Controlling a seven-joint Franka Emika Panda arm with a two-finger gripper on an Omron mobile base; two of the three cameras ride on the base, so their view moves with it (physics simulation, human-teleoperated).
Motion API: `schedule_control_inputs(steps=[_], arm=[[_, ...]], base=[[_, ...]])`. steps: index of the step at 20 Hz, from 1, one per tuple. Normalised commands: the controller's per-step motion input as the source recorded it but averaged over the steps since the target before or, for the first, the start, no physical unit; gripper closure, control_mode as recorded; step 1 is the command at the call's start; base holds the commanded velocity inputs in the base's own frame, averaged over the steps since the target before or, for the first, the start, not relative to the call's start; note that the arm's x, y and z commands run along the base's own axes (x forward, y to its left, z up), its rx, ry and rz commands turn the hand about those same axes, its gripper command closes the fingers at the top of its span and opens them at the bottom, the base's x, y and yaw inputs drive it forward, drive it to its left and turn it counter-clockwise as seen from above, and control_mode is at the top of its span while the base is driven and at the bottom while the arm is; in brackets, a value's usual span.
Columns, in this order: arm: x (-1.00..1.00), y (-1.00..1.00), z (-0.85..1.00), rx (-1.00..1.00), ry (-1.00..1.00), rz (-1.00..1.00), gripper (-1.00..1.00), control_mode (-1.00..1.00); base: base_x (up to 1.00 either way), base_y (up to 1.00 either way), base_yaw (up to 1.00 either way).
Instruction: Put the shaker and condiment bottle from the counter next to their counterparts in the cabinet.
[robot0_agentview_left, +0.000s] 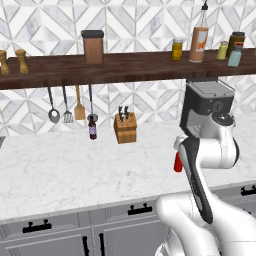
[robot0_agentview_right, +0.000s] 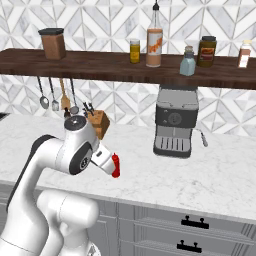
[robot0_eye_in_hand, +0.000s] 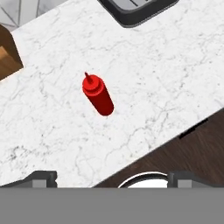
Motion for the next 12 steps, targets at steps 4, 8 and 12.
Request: schedule_control_inputs(steps=[4, 8, 12], arm=[[0.0, 0.0, -0.11, 0.0, 0.0, 0.0, -1.0, -1.0], [0.15, 0.0, -0.05, -0.01, 0.0, 0.0, -1.0, -1.0], [0.42, -0.02, 0.0, 0.0, 0.0, 0.0, -1.0, -1.0]], base=[[0.0, 0.0, 0.0], [0.0, 0.0, 0.0], [0.0, 0.0, 0.0]])
